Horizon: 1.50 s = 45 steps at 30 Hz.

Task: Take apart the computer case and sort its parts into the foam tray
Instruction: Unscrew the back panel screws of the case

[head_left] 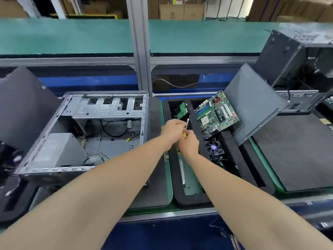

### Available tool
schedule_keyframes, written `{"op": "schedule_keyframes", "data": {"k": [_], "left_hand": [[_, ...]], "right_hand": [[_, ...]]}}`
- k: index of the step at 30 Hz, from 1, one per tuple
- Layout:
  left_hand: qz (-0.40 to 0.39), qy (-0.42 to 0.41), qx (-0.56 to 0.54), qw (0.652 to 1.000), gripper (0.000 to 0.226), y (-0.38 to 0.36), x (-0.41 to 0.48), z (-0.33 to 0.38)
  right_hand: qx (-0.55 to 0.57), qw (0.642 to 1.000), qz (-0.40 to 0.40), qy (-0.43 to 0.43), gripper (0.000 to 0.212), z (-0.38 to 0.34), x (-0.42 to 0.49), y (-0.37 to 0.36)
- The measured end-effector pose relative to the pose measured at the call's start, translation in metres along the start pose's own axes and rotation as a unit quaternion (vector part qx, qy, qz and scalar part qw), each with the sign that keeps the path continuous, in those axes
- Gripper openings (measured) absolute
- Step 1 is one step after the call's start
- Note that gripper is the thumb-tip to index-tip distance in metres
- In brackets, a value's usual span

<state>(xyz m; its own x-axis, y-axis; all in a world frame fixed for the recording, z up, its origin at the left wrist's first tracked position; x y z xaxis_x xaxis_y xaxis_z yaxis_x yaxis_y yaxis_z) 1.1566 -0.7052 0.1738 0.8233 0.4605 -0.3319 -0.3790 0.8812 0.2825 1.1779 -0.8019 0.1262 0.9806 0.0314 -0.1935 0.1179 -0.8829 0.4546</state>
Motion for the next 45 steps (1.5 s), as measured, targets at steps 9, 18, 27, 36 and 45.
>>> {"op": "schedule_keyframes", "data": {"k": [9,18,27,36,45], "left_hand": [[0.238,-0.136,0.093,0.957,0.033,0.221,-0.013,-0.004],[0.287,-0.017,0.337,0.897,0.053,0.402,-0.025,-0.112],[0.225,0.024,0.261,0.939,0.062,0.404,-0.020,-0.137],[0.248,0.039,0.279,0.927,0.061,0.399,-0.046,-0.151],[0.254,-0.088,0.326,0.906,0.046,0.390,-0.080,-0.148]], "right_hand": [[-0.021,0.996,-0.017,0.089,0.021,-0.106,-0.043,-0.073],[-0.289,0.939,0.098,0.156,0.027,-0.118,-0.077,-0.094],[-0.371,0.902,0.110,0.191,0.018,-0.122,-0.088,-0.101],[-0.344,0.915,0.082,0.195,0.023,-0.109,-0.108,-0.088],[-0.301,0.919,0.127,0.222,0.035,-0.109,-0.130,-0.075]]}}
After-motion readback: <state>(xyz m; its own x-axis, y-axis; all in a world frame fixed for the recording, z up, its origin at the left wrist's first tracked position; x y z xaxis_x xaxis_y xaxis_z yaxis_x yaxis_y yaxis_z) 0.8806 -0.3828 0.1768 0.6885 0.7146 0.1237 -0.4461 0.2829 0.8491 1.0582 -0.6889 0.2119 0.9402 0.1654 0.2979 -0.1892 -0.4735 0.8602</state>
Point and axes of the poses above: each hand's wrist, its own x-axis towards the middle knuckle, its own y-axis out of the back of the hand, z = x × y, the point moved 5 cm from there along x, towards the middle knuckle, and after that the axes turned 5 degrees about z, right-handed, at the moved point
